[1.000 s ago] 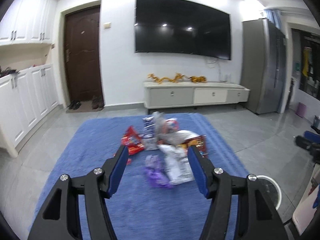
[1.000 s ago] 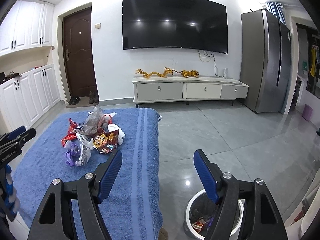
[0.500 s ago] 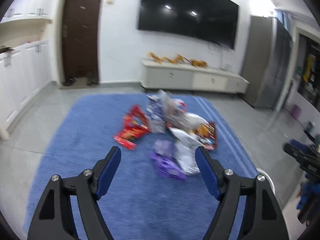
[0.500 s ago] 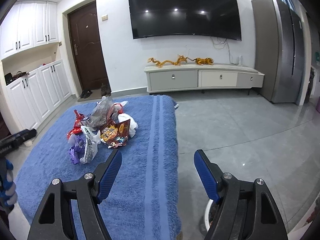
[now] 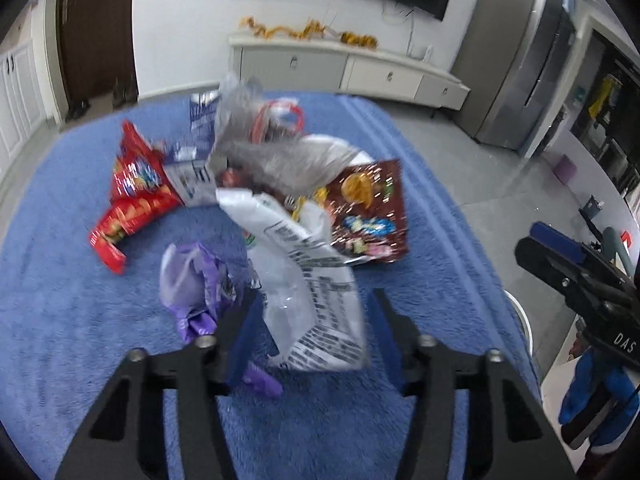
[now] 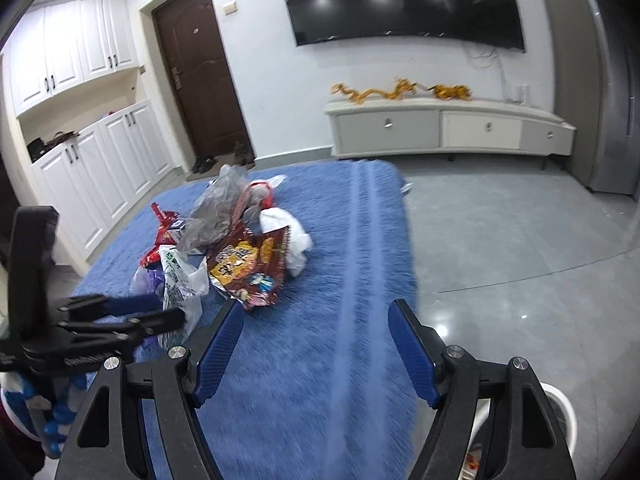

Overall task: Collect trash
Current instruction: 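Grasp white plastic bag with left tool while right tool grasps brown snack bag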

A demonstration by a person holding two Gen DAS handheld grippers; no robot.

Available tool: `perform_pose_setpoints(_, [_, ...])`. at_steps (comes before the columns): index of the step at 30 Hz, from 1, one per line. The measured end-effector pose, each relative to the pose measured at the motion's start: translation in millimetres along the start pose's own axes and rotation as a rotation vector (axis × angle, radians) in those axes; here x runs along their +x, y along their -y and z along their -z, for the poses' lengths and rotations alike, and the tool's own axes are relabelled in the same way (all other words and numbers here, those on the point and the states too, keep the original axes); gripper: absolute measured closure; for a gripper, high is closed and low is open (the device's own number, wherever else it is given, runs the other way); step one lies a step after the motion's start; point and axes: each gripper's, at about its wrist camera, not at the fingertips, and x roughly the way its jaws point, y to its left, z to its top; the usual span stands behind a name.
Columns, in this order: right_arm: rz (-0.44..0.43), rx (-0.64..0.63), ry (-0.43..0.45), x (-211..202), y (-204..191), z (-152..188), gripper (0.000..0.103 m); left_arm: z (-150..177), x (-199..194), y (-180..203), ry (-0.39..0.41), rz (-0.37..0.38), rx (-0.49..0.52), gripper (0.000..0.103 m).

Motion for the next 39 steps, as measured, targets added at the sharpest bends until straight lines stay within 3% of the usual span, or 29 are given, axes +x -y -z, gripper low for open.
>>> perform_pose_setpoints(7, [-0.077,-0.006,-0.075,59.8,-13.4,-11.9,0.050,6.2,3.8,-4.7,0.003,0.049,-0.001,0.079])
perform_pose_setpoints(16, [-0.079,-0.010,-0.089,92.2,-16.5,-33.2,0.072,9.6,-8.3,-8.5,0.027,0.078,-0.011,0.085])
perform_pose_setpoints(21, [-0.101,-0.021,-0.093,95.8,-18.7,-34.9,0.097,14.6,-20.6,-14.3,0.044,0.099,-0.029,0.089])
perform_pose_setpoints(27, [-0.110,-0.058,-0.064,68.5,-30.8,-25.3,0.100,22.3,-44.4,-13.9,0.076,0.119,-0.036,0.091])
perform_pose_setpoints(39, [-0.090,-0.063,0.006,-35.0,-29.0,13.7,0.100,49.5,-109.3,9.4,0.149,0.181,0.007,0.092])
